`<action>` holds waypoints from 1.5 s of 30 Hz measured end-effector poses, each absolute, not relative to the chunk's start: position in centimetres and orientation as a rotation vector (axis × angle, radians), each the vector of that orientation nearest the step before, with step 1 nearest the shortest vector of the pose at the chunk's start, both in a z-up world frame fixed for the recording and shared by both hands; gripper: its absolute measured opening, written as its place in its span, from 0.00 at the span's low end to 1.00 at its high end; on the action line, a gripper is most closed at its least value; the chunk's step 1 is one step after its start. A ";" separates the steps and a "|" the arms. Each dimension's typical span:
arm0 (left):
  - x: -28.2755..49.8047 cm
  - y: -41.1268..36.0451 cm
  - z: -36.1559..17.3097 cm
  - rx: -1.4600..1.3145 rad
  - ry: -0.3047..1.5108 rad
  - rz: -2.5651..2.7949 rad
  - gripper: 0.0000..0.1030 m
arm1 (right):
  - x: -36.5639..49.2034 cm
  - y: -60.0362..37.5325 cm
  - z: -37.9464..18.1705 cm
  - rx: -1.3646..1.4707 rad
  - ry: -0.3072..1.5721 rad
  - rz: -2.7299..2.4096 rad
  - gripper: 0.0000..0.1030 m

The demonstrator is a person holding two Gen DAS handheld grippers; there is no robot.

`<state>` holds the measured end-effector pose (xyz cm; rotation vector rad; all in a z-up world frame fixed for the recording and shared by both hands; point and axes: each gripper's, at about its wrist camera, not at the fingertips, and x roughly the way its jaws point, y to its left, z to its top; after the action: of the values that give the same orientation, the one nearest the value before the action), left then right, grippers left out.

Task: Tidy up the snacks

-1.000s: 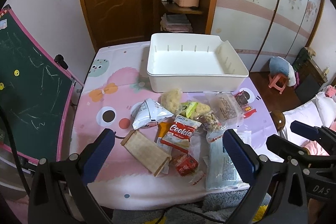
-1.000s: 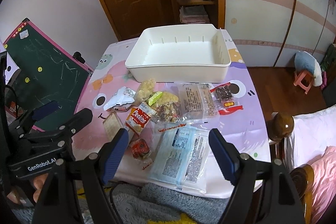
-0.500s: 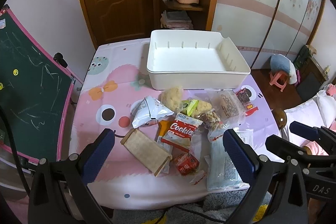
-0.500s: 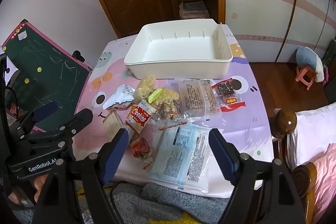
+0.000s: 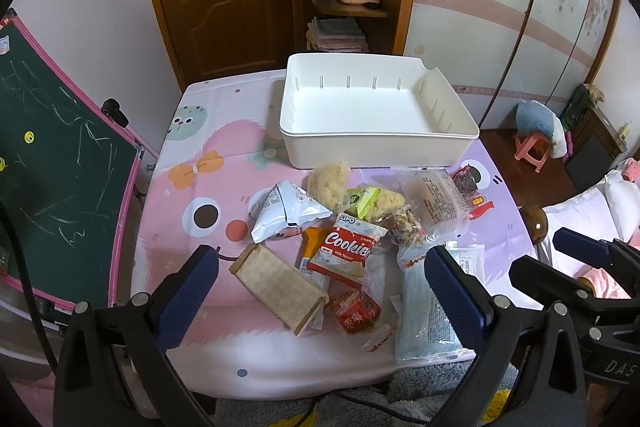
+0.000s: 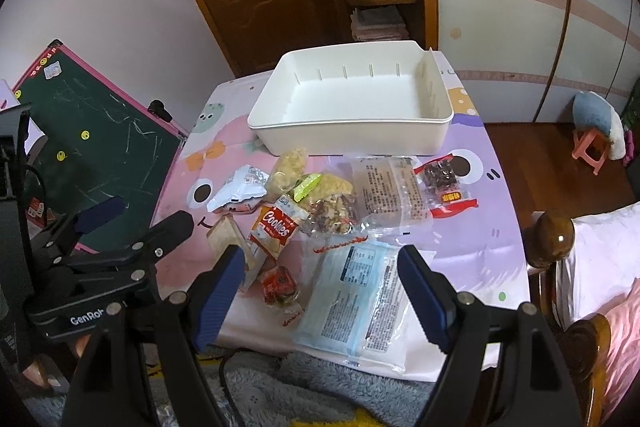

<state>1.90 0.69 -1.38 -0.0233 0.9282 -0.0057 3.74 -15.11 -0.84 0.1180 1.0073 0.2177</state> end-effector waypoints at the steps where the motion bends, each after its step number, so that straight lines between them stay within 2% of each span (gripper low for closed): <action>1: 1.9 0.7 -1.3 -0.024 0.928 -0.006 0.99 | 3.8 -15.1 -0.8 0.118 1.007 0.217 0.77; 12: 1.2 1.0 -2.3 -0.028 0.924 0.010 0.99 | 3.9 -15.3 -0.6 0.122 0.998 0.217 0.77; 21: 2.0 2.0 -0.8 -0.022 0.910 0.048 0.99 | 4.7 -16.0 0.0 0.105 0.952 0.204 0.77; 29: 6.0 5.1 -0.4 -0.053 0.925 0.106 0.99 | 7.2 -17.4 -0.6 0.049 0.931 0.170 0.77; 33: 8.3 7.4 -1.9 -0.084 0.969 0.145 0.99 | 8.6 -18.1 -2.5 0.008 0.954 0.143 0.77; 38: 11.3 9.4 -5.6 -0.115 1.073 0.110 0.99 | 10.7 -19.6 -5.6 0.090 1.028 0.152 0.77; 45: 13.6 8.5 -11.4 -0.106 1.211 0.010 0.99 | 13.7 -19.9 -10.2 0.105 1.116 0.171 0.77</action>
<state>13.62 8.48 -11.39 -0.1061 1.2110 0.0103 13.71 -19.88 -10.17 0.1047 1.1164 0.1712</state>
